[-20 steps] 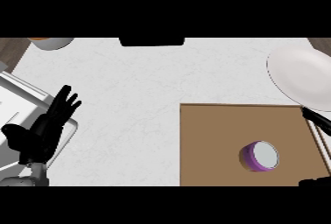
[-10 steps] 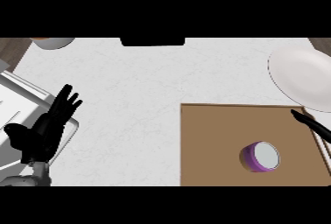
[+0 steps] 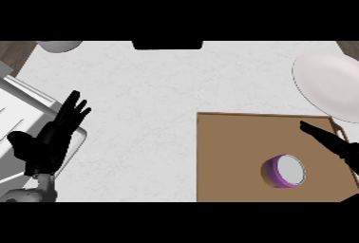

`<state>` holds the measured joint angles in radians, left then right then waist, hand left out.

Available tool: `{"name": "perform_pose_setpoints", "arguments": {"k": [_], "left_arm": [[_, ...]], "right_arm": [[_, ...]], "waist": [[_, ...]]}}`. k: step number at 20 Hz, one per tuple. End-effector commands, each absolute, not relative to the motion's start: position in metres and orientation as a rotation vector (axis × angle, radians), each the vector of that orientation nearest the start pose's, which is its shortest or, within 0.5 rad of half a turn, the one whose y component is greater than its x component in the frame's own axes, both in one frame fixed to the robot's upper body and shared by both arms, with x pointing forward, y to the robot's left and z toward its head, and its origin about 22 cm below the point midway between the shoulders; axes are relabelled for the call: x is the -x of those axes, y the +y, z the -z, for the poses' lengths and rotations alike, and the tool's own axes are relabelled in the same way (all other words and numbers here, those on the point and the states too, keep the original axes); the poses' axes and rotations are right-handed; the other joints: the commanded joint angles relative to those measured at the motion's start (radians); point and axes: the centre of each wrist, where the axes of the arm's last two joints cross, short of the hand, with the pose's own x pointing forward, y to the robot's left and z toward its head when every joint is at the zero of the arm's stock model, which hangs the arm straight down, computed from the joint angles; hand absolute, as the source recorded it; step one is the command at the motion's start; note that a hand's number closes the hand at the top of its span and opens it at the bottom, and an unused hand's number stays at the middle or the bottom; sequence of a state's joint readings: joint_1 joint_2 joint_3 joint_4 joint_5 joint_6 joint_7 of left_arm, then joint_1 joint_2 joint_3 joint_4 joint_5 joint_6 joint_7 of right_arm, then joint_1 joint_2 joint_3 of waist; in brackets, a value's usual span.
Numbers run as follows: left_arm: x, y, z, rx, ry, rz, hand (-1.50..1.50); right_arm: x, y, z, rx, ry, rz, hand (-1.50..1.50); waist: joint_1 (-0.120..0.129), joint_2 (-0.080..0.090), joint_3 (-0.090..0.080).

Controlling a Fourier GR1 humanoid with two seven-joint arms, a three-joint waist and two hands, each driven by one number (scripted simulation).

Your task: Pick the can from the tray and place it in the plate

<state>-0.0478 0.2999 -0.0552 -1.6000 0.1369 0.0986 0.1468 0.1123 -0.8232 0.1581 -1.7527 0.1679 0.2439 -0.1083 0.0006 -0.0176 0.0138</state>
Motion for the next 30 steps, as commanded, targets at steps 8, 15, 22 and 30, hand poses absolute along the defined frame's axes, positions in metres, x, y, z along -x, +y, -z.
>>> {"name": "perform_pose_setpoints", "arguments": {"k": [8, 15, 22, 30], "left_arm": [[-0.266, 0.276, -0.016, -0.161, -1.411, 0.077, 0.0], [-0.272, 0.279, -0.027, -0.174, -1.402, 0.074, 0.0], [-0.271, 0.286, -0.033, -0.181, -1.403, 0.078, 0.0], [-0.28, 0.279, -0.036, -0.154, -1.425, 0.073, 0.0]], "right_arm": [[-0.218, -0.303, -0.077, 0.349, -1.265, -1.227, -1.5], [-0.227, -0.292, -0.076, 0.392, -1.224, -1.252, -1.5], [-0.244, -0.275, -0.052, 0.405, -1.176, -1.303, -1.5], [-0.254, -0.275, -0.05, 0.294, -1.212, -1.455, 1.5]], "waist": [[-0.006, 0.019, -0.014], [-0.009, 0.018, -0.014], [-0.001, 0.019, -0.014], [0.0, 0.021, -0.013]]}}
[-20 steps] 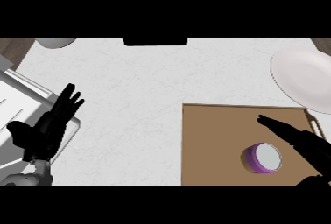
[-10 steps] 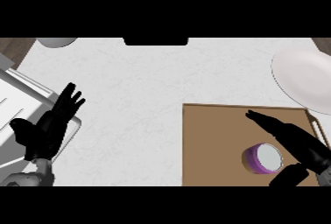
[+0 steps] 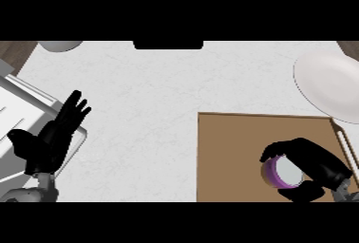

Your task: Pick the can from the tray and place it in the plate

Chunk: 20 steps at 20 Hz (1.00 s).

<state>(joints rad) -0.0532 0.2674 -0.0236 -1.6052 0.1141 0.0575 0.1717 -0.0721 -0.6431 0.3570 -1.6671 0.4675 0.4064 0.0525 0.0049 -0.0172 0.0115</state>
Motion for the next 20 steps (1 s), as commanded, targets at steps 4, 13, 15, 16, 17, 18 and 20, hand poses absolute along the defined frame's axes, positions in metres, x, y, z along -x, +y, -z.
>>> {"name": "perform_pose_setpoints", "arguments": {"k": [4, 13, 15, 16, 17, 18, 20], "left_arm": [[-0.27, 0.293, -0.029, -0.159, -1.406, 0.078, 0.0], [-0.274, 0.289, -0.026, -0.165, -1.407, 0.071, 0.0], [-0.271, 0.291, -0.016, -0.17, -1.404, 0.087, 0.0], [-0.282, 0.287, -0.039, -0.168, -1.428, 0.097, 0.0], [-0.272, 0.292, -0.021, -0.179, -1.4, 0.1, 0.0], [-0.278, 0.278, -0.019, -0.173, -1.418, 0.086, 0.0], [-0.277, 0.286, -0.031, -0.169, -1.406, 0.078, 0.0]], "right_arm": [[-0.228, -0.277, -0.043, 0.29, -1.24, -1.414, 1.5], [-0.245, -0.253, -0.045, 0.515, -1.415, -1.322, 1.5], [-0.27, -0.263, -0.057, 0.542, -1.422, -1.338, 1.5], [-0.294, -0.26, -0.064, 0.551, -1.449, -1.303, 1.5], [-0.291, -0.242, -0.061, 0.551, -1.442, -1.327, 1.5], [-0.291, -0.255, -0.052, 0.597, -1.492, -1.301, 1.5], [-0.305, -0.265, -0.088, 0.678, -1.602, -1.184, 1.5]], "waist": [[-0.014, 0.018, -0.011], [-0.01, 0.02, -0.011], [-0.003, 0.023, -0.011], [0.008, 0.026, -0.011], [0.004, 0.023, -0.012], [-0.002, 0.024, -0.011], [-0.007, 0.023, -0.011]]}}
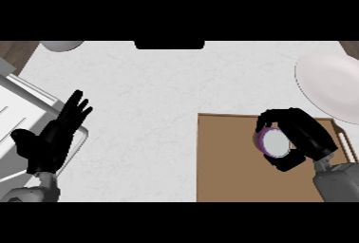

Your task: Pick the can from the tray and place it in the plate

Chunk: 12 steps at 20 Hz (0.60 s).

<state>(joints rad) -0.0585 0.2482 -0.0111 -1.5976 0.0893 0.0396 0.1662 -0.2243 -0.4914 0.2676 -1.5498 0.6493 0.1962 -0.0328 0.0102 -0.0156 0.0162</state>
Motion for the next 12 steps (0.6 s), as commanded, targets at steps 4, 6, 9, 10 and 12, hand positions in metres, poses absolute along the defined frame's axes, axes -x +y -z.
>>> {"name": "perform_pose_setpoints", "arguments": {"k": [4, 6, 9, 10, 12], "left_arm": [[-0.271, 0.291, -0.034, -0.182, -1.422, 0.067, 0.0], [-0.262, 0.291, -0.023, -0.189, -1.404, 0.064, 0.0], [-0.273, 0.292, -0.029, -0.177, -1.414, 0.069, 0.0], [-0.272, 0.294, -0.027, -0.196, -1.405, 0.075, 0.0], [-0.28, 0.288, -0.046, -0.173, -1.414, 0.072, 0.0]], "right_arm": [[-0.299, -0.262, -0.11, 0.912, -1.79, -0.95, 1.5], [-0.3, -0.28, -0.123, 1.023, -1.795, -0.856, 1.5], [-0.305, -0.283, -0.121, 1.081, -1.76, -0.725, 1.5], [-0.31, -0.302, -0.137, 1.084, -1.761, -0.684, 1.5], [-0.309, -0.297, -0.109, 1.013, -1.718, -0.608, 1.5]], "waist": [[-0.031, 0.018, -0.016], [-0.031, 0.017, -0.016], [-0.025, 0.02, -0.017], [-0.025, 0.02, -0.016], [-0.02, 0.02, -0.016]]}}
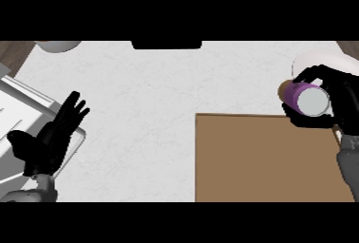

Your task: Pick the can from the tray and place it in the plate

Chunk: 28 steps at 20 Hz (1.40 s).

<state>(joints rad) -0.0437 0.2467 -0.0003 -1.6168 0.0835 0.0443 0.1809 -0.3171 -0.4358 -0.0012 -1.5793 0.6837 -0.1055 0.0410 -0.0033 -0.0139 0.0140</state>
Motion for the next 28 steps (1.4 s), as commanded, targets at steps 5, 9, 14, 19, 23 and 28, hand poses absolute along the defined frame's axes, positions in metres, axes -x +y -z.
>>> {"name": "perform_pose_setpoints", "arguments": {"k": [5, 9, 14, 19, 23, 28], "left_arm": [[-0.266, 0.278, -0.016, -0.178, -1.42, 0.087, 0.0], [-0.267, 0.284, -0.039, -0.165, -1.421, 0.07, 0.0], [-0.271, 0.28, -0.016, -0.167, -1.428, 0.093, 0.0], [-0.281, 0.276, -0.032, -0.148, -1.425, 0.097, 0.0], [-0.276, 0.26, -0.035, -0.143, -1.435, 0.096, 0.0], [-0.273, 0.27, -0.028, -0.13, -1.423, 0.122, 0.0]], "right_arm": [[-0.337, -0.352, -0.133, 0.999, -1.674, -0.469, 1.5], [-0.334, -0.405, -0.123, 1.077, -1.606, -0.472, 1.5], [-0.347, -0.433, -0.107, 1.109, -1.564, -0.446, 1.5], [-0.35, -0.465, -0.108, 1.121, -1.47, -0.558, 1.5], [-0.344, -0.479, -0.092, 0.924, -1.395, -0.515, 1.5], [-0.335, -0.498, -0.088, 0.848, -1.406, -0.61, -1.5]], "waist": [[0.008, 0.022, -0.014], [0.012, 0.02, -0.013], [0.019, 0.026, -0.013], [0.029, 0.031, -0.012], [0.039, 0.036, -0.01], [0.045, 0.039, -0.009]]}}
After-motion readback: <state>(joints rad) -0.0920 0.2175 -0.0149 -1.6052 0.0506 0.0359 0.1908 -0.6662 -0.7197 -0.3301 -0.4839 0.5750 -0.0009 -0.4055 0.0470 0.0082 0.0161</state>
